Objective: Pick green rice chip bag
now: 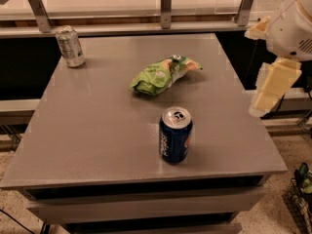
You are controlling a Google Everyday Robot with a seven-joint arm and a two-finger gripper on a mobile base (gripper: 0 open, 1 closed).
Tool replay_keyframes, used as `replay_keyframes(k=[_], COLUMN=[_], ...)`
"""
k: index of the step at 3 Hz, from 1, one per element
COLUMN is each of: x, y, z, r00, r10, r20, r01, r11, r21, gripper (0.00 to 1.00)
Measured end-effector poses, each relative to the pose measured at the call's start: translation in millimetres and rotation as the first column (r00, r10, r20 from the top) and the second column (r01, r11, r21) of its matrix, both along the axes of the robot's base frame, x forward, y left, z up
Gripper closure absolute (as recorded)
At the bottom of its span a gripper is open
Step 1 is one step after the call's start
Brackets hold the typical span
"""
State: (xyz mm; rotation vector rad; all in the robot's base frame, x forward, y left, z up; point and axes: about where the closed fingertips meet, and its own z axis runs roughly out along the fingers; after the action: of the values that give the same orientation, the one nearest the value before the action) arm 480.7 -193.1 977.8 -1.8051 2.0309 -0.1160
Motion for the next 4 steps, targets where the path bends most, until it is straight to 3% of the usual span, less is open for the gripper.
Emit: replay_keyframes(k=[1,2,3,4], x=[59.4,111.7,147.9,168.0], y=[17.4,46.3,85.0,124.0], z=[-7.4,-19.0,-39.6,-66.0], r00=[0.9856,0.9361,0.868,0.8063], r10=[0.155,0.338,0.485,0.582], r20=[0.069,0.096,0.106,0.103], r01=[-0.155,-0.341,-0.49,-0.59], r11=[0.988,0.94,0.871,0.805], r21=[-0.002,0.008,0.029,0.06], gripper=[0.0,0.0,0.0,0.0])
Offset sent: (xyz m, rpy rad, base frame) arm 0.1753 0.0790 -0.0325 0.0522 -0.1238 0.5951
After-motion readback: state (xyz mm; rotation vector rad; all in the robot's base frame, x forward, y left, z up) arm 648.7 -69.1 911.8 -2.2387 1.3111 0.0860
